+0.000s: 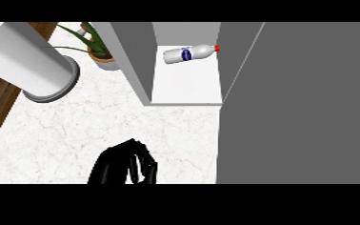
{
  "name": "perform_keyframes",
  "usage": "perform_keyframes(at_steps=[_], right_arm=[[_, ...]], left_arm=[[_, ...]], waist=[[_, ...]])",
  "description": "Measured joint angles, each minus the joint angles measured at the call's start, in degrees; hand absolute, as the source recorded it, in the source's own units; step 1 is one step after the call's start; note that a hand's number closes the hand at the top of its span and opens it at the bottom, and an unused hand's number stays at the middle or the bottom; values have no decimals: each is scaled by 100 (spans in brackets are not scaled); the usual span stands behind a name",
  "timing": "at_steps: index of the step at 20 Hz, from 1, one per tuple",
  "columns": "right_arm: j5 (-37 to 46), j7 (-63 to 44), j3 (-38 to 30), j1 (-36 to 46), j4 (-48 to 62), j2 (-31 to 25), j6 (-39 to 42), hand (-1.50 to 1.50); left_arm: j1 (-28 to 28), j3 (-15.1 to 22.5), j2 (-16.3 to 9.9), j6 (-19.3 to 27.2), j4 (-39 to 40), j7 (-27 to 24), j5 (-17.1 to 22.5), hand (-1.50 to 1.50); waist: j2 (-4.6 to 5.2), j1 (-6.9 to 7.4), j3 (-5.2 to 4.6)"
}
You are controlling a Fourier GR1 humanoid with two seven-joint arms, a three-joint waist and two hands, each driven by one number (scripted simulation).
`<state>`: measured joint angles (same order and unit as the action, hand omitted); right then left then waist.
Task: Pick up the bottled water, place it into the cabinet and close the cabinet
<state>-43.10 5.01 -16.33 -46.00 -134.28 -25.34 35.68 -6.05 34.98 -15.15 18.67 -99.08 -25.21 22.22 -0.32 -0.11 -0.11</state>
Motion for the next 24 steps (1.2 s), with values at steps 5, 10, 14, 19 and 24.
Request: perform_keyframes(at_steps=[5,10,14,19,24], right_arm=[[31,-4,329,-152,-47,-155,499,150],[75,103,626,-147,-103,-80,655,150],[127,112,844,-24,-122,-99,744,150],[202,-8,1254,94,-142,-181,824,150],[284,-180,1664,477,-148,-303,798,150]], left_arm=[[-318,-451,-592,-358,-325,-45,277,150],[-662,-988,-1096,-762,-625,-158,679,-150],[-949,-1404,-1442,-1075,-949,-165,1089,-150],[-1295,-1948,-1808,-1295,-1193,-194,1439,-150],[-1562,-2416,-2129,-1581,-1301,-206,1765,-150]], waist=[[-17,-50,-7],[-38,-60,-20],[-55,-25,-28],[-78,16,-41],[-88,93,-59]])
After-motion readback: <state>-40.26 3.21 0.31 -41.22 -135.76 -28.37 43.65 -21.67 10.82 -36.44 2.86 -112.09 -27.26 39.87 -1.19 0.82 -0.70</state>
